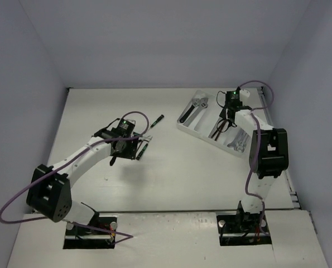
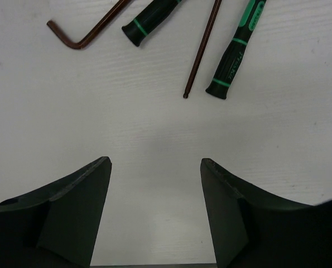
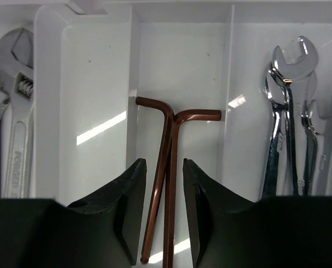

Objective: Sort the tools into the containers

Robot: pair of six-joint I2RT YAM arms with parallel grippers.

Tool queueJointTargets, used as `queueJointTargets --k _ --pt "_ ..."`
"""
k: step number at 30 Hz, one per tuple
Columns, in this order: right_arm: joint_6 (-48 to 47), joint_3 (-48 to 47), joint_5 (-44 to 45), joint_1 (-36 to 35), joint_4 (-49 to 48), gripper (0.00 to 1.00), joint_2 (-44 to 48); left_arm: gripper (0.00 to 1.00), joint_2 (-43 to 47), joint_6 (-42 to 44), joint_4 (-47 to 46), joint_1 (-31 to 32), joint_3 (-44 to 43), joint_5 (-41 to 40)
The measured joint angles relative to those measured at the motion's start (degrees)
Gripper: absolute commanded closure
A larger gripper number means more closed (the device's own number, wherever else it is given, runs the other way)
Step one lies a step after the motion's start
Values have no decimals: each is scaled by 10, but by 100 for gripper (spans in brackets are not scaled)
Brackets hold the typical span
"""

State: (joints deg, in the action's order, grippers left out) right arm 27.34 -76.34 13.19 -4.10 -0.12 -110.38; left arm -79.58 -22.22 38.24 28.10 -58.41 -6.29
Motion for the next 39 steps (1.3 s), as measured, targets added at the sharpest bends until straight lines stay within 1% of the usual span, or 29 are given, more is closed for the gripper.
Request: queueJointTargets --k 4,10,12,15,24,25,30,31,34,39 --pt "-19 35 -14 0 -2 69 77 55 -71 23 -15 0 -42 4" --pt "-38 112 -51 -1 -6 67 237 67 -194 57 -37 0 -130 13" --pt "-41 137 -63 -1 -9 67 275 70 -226 67 -42 0 -153 18" --pt "-43 178 -85 -1 -9 68 317 72 -265 75 -44 0 -180 31" --pt "-42 261 -136 -1 4 67 358 73 -338 88 -46 -7 -229 56" --pt "-43 263 -138 -1 5 67 362 75 -340 88 -48 -9 -232 58" --pt "-42 264 -144 -1 3 67 374 95 -345 87 -49 -13 -236 81" --pt "-42 264 -145 -1 3 67 375 97 -346 87 -49 -13 -237 85" --pt "-42 265 -147 -1 3 67 375 100 -348 86 -48 -13 -240 93" --pt "-42 265 -151 -1 3 67 375 100 -348 83 -48 -15 -240 100"
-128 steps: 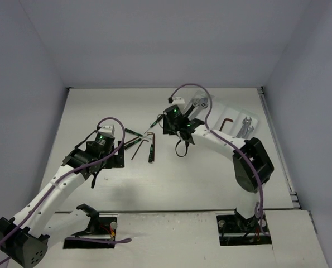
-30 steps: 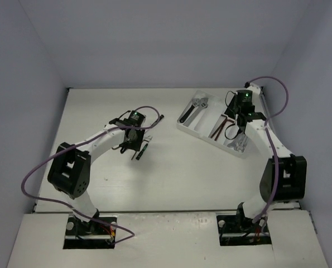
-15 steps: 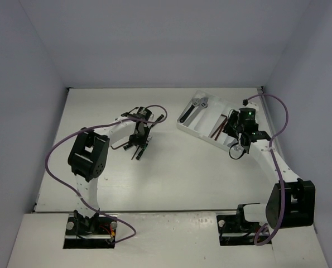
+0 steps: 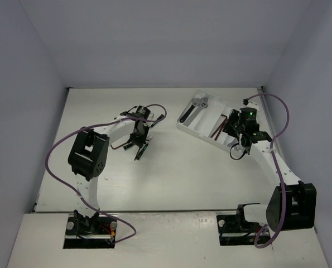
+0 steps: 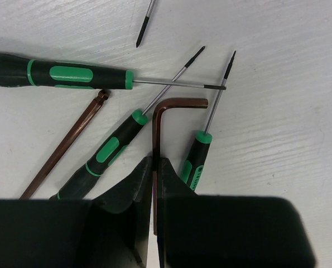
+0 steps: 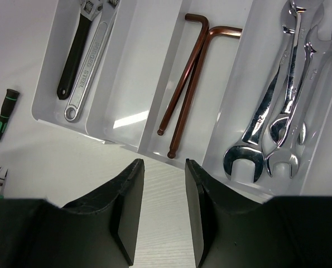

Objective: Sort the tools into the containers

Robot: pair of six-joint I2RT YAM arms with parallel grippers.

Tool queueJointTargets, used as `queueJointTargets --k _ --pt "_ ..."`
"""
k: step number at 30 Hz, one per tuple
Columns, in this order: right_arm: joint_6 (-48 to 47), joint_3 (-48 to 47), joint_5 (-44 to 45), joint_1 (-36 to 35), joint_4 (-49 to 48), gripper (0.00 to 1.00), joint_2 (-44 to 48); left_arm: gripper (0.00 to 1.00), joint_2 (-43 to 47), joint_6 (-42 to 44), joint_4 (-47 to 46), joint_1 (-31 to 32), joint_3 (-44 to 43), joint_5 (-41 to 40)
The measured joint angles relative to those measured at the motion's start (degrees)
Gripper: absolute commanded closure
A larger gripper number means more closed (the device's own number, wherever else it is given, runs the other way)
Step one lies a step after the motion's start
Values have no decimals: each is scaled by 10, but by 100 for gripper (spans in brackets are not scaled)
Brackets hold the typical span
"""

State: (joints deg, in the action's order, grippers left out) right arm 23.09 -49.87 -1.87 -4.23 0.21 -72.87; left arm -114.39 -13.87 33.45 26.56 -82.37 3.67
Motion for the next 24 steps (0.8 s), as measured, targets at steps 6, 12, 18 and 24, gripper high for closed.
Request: queueJointTargets --k 6,12,18,24 --pt "-2 0 -18 -9 0 68 8 100 12 -13 6 0 1 19" --pt "-5 -3 -41 -89 -14 67 28 100 87 -61 18 0 -22 48" --pt "12 -9 -78 -170 -64 62 35 100 178 -142 -30 0 -54 90" --pt "32 -11 -91 -229 -113 56 36 100 213 -253 -115 7 -29 138"
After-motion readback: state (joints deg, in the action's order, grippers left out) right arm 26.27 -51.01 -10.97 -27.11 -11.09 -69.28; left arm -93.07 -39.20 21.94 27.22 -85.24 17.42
